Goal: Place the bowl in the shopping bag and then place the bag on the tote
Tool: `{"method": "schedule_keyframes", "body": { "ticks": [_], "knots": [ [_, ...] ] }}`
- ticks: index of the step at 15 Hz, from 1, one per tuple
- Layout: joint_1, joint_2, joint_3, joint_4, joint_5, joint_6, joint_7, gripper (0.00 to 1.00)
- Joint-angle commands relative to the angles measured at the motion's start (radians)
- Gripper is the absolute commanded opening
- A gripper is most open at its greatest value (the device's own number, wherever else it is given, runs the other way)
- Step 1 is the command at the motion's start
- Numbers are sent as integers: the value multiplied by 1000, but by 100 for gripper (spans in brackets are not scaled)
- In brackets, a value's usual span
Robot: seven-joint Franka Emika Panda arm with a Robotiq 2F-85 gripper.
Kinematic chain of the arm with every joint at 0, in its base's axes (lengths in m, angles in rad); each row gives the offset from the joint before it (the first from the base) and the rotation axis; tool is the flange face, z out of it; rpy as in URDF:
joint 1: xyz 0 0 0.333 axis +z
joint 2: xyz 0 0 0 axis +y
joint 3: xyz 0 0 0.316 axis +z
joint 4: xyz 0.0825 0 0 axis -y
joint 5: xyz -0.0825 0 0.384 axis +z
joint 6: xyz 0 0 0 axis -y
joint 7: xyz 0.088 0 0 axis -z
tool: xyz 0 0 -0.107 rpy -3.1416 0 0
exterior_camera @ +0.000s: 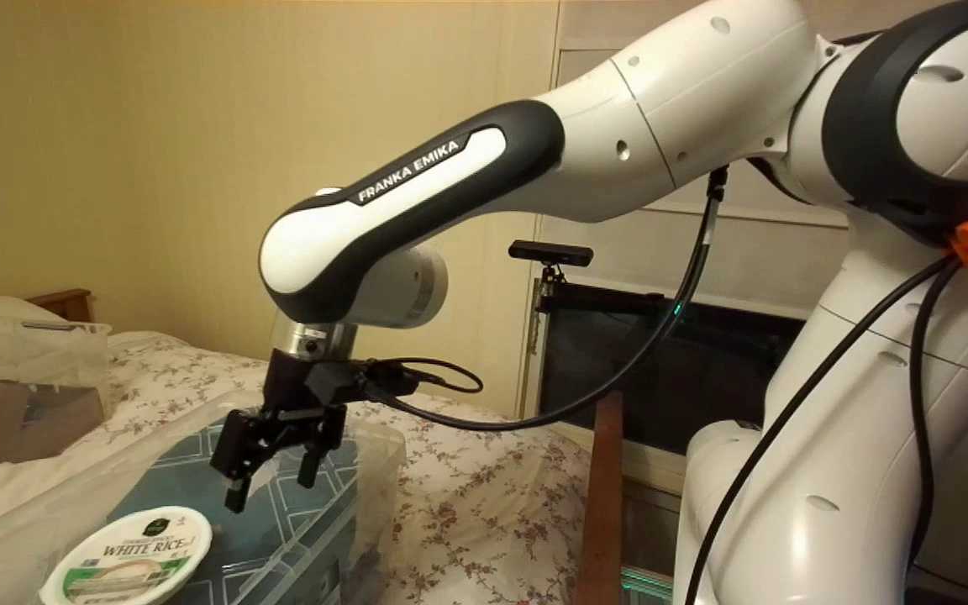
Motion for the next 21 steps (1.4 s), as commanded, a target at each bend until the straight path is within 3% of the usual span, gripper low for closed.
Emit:
{"method": "schedule_keyframes", "body": {
  "ticks": [1, 2, 3, 4, 6, 10, 11, 14, 18, 21],
  "knots": [
    [11, 96, 14, 38, 99, 140, -19, 100],
    [14, 121, 17, 48, 117, 179, -23, 98],
    [19, 148, 17, 59, 153, 209, -35, 86],
    [23, 166, 20, 66, 184, 233, -46, 83],
    [24, 206, 29, 90, 245, 259, -77, 61],
    [12, 256, 51, 132, 341, 251, -133, 42],
    [8, 261, 55, 139, 354, 245, -141, 28],
    [-2, 258, 59, 147, 372, 225, -154, 5],
    [-13, 212, 55, 146, 444, 175, -196, 0],
    [-11, 158, 53, 155, 573, 54, -296, 2]
  ]
}}
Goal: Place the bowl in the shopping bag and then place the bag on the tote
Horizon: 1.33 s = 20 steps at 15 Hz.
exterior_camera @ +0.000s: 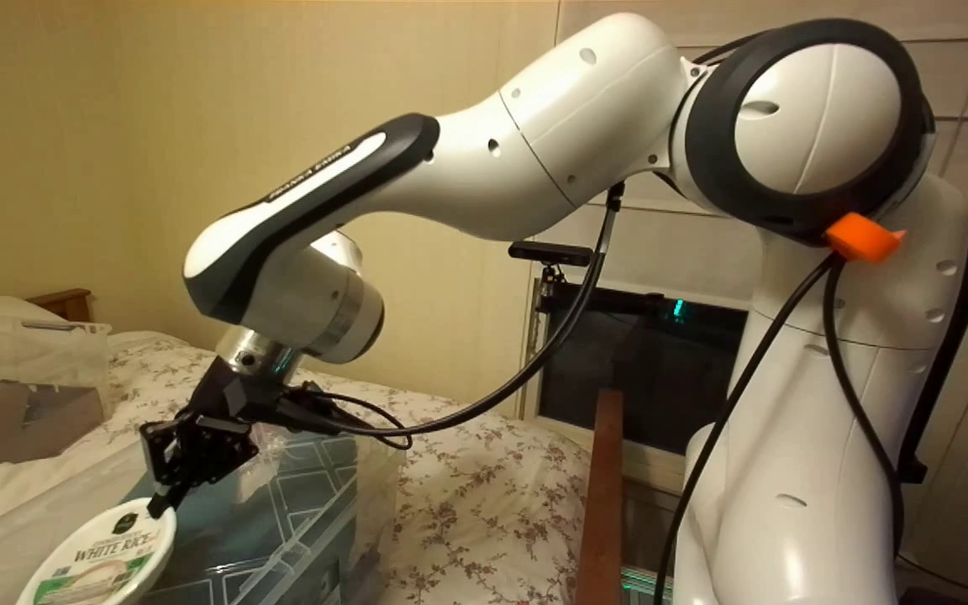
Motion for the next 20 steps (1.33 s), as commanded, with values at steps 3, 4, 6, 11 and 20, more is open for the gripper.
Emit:
{"method": "schedule_keyframes", "body": {
  "ticks": [3, 4, 6, 11, 20],
  "knots": [
    [11, -131, 27, -7, 111, -220, -174, 2],
    [22, -146, 37, -2, 98, -252, -187, 2],
    [45, -165, 61, 11, 72, -314, -209, 2],
    [119, -139, 149, 73, -27, -408, -213, 2],
    [211, -52, 254, 199, -356, -444, -258, 2]
  ]
}}
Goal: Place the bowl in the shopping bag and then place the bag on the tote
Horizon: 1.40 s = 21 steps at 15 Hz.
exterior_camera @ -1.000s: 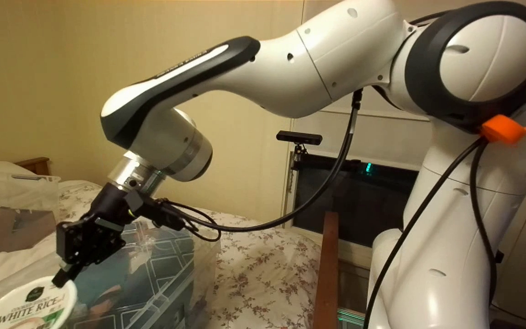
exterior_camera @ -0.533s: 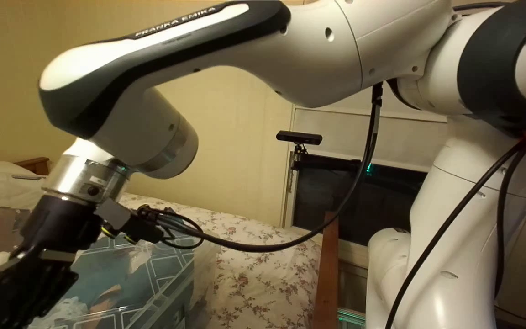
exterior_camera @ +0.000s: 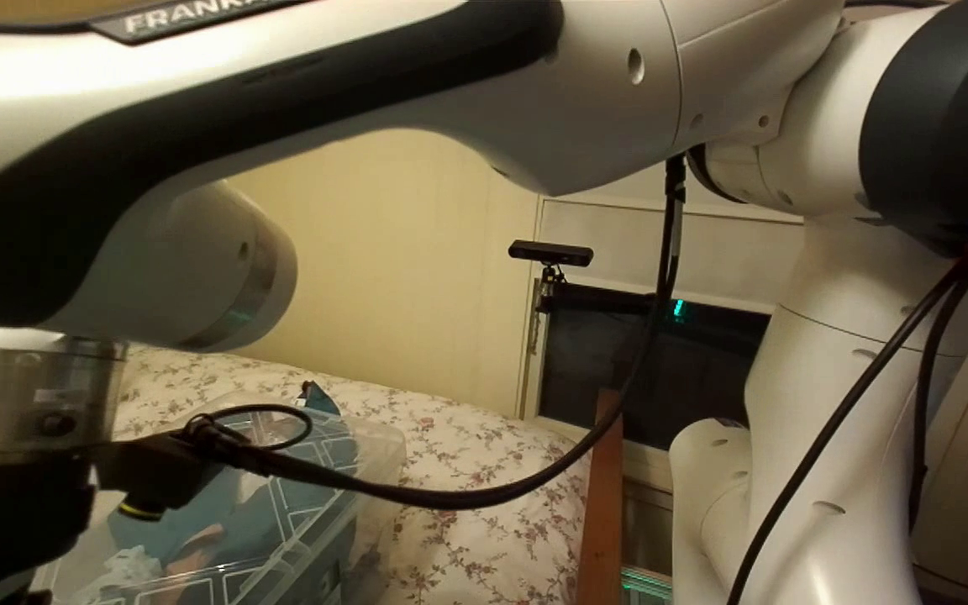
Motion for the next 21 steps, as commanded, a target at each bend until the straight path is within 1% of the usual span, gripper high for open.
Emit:
{"method": "schedule_keyframes", "body": {
  "ticks": [1, 4, 6, 8, 10, 11, 12, 14, 15, 18, 21],
  "knots": [
    [21, 58, 26, 82, -126, 27, -7, 2],
    [27, 99, 38, 131, -149, 86, 53, 2],
    [29, 120, 46, 159, -167, 88, 114, 2],
    [31, 142, 52, 185, -193, 54, 179, 2],
    [36, 157, 62, 194, -209, 38, 205, 2],
    [39, 163, 68, 200, -215, 25, 212, 32],
    [41, 167, 71, 205, -208, 15, 210, 32],
    [40, 173, 72, 220, -204, 6, 216, 45],
    [34, 174, 68, 231, -193, 3, 220, 53],
    [9, 155, 38, 226, -248, 82, 244, 73],
    [-45, 135, -22, 201, -369, 100, 295, 94]
  ]
}}
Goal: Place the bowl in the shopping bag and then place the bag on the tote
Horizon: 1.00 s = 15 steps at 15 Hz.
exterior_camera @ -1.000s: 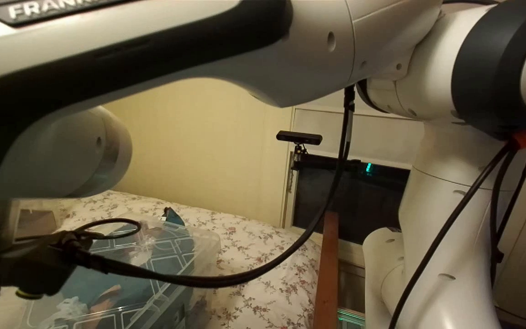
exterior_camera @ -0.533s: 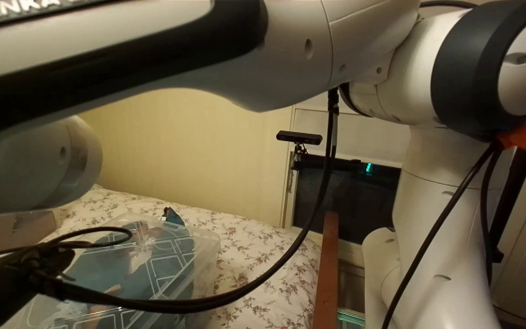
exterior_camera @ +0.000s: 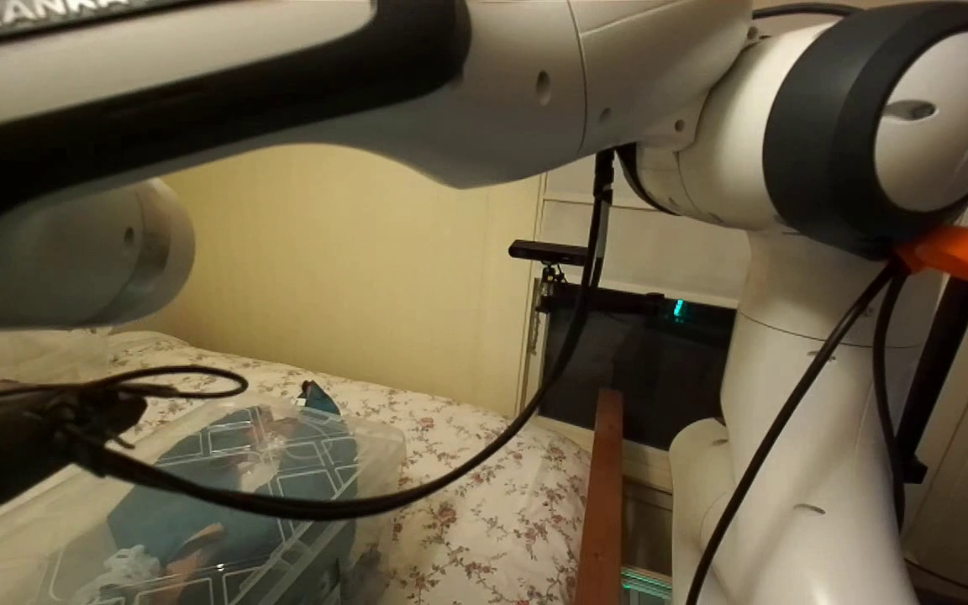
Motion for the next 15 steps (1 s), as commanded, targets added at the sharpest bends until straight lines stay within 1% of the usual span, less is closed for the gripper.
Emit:
{"method": "schedule_keyframes", "body": {
  "ticks": [1, 2, 4, 7, 9, 10, 11, 13, 15],
  "knots": [
    [-65, -25, -65, -30, -140, 16, 69, 99],
    [-85, -32, -87, -46, -184, 24, 80, 100],
    [-122, -42, -124, -68, -248, -2, 101, 100],
    [-159, -47, -161, -88, -288, -55, 114, 100],
    [-172, -56, -169, -96, -257, -97, 81, 100],
    [-173, -70, -167, -98, -185, -131, 13, 100],
    [-170, -88, -161, -105, -149, -154, -28, 100],
    [-148, -124, -143, -110, -105, -189, -83, 100],
    [-113, -152, -113, -115, -105, -176, -113, 100]
  ]
}}
